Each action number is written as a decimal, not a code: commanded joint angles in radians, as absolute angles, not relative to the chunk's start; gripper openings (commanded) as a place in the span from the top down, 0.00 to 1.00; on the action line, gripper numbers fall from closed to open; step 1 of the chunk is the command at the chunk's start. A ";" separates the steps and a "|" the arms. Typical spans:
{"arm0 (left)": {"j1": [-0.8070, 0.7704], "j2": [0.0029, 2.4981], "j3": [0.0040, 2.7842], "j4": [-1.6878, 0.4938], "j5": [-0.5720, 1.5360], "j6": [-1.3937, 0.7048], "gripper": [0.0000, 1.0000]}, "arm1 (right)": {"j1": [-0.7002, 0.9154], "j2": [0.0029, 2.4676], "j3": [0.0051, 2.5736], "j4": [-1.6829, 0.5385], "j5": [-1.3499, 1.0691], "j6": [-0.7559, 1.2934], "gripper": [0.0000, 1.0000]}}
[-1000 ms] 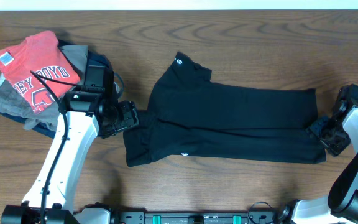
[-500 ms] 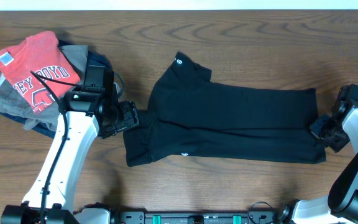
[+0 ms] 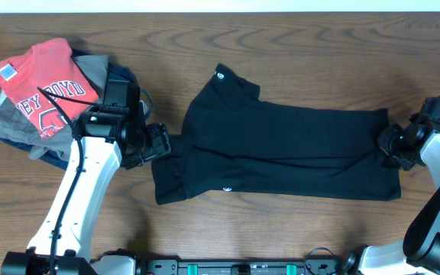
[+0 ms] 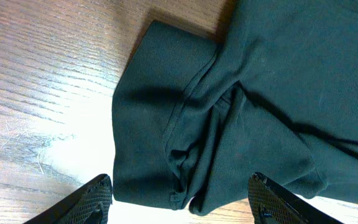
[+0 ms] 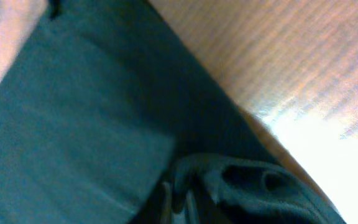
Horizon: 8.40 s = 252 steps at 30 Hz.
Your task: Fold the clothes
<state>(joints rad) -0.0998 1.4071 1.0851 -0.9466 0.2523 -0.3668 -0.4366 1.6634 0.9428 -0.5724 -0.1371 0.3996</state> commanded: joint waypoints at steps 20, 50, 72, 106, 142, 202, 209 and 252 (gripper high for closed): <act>-0.096 1.545 1.262 -0.674 0.302 -0.125 0.14 | -0.427 1.596 1.195 -0.577 -0.262 0.260 0.36; -0.255 2.246 1.694 -0.281 0.303 -0.053 0.11 | -0.418 1.597 1.215 -0.738 -0.191 0.256 0.30; -0.342 2.366 1.694 -0.071 0.305 -0.057 0.13 | -0.418 1.597 1.215 -0.756 -0.187 0.257 0.31; -0.339 2.094 1.692 -0.524 0.310 -0.155 0.93 | -0.363 1.974 1.193 -0.376 -0.077 0.285 0.29; -0.339 1.907 1.692 -0.850 0.383 -0.190 0.94 | -0.363 1.886 1.200 -0.430 -0.029 0.351 0.99; -0.555 1.865 1.644 -1.498 0.260 -0.209 0.93 | -0.367 1.633 1.198 -1.048 0.258 0.422 0.98; -0.555 1.871 1.644 -1.350 0.112 -0.275 0.94 | -0.366 1.633 1.196 -1.058 0.258 0.422 0.98; -0.554 1.876 1.271 -0.927 -0.002 -0.379 0.41 | -0.367 1.633 1.196 -1.150 0.052 0.282 0.60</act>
